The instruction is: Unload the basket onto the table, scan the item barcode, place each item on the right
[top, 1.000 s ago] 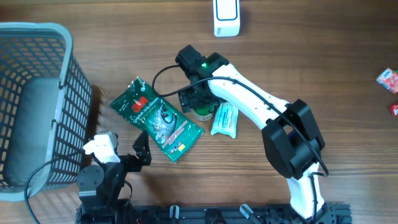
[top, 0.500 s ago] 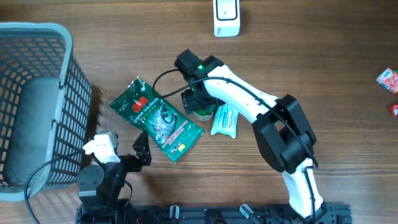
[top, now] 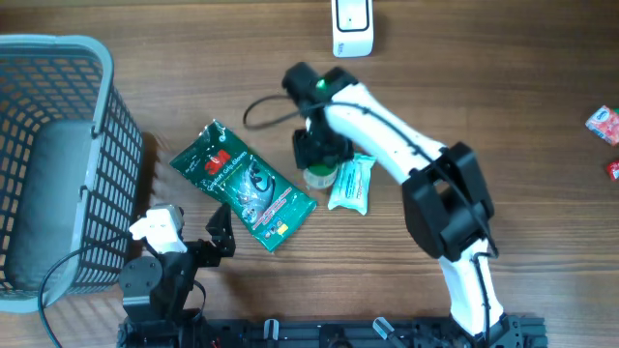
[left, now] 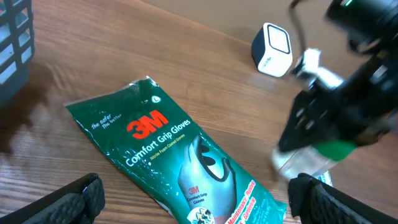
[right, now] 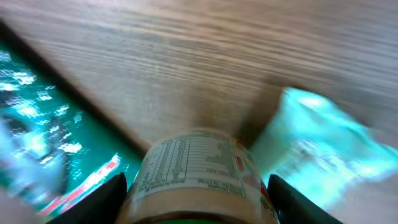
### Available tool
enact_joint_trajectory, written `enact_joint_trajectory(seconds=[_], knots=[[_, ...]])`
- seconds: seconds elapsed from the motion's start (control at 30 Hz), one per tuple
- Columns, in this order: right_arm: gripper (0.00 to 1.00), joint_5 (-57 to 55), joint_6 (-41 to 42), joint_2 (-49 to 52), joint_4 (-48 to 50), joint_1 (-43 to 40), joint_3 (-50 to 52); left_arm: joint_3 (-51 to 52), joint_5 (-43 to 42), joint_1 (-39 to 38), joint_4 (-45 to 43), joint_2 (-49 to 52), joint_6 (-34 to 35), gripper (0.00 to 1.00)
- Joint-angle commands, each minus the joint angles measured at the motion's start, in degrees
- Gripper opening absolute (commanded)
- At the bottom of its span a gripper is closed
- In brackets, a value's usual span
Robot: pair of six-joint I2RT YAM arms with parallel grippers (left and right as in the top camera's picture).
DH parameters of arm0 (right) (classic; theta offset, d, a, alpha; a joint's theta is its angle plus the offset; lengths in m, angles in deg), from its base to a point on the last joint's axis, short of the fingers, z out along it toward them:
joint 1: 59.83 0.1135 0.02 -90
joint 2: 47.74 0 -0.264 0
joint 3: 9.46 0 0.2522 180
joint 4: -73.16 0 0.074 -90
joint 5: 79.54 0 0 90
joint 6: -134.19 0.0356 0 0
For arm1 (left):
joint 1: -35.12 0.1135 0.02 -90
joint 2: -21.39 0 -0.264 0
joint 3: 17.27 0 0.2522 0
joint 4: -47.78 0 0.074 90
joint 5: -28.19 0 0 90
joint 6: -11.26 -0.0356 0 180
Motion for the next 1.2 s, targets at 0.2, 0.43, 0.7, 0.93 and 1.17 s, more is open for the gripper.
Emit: enact_joint_trajectory(seconds=[0.2, 0.43, 0.7, 0.93, 1.17], knots=[[0.31, 19.82, -10.4, -2.93, -18.45, -11.76, -10.29, 0.42, 0.35, -0.26, -0.15, -0.24, 0.46, 1.0], [0.26, 23.76, -15.74, -6.12, -19.43, -12.66, -1.68, 0.42, 0.35, -0.26, -0.15, -0.24, 0.46, 1.0], [0.24, 28.7, -20.11, -24.06, -17.88, -12.59, 31.36, 0.42, 0.35, -0.26, -0.15, -0.24, 0.46, 1.0], [0.27, 29.16, -9.49, -40.48, -8.98, -12.59, 41.68, 0.42, 0.35, -0.26, -0.15, -0.24, 0.46, 1.0], [0.27, 31.39, -4.85, -41.81, -6.25, -12.59, 41.9, 0.42, 0.35, -0.26, -0.15, -0.24, 0.46, 1.0]])
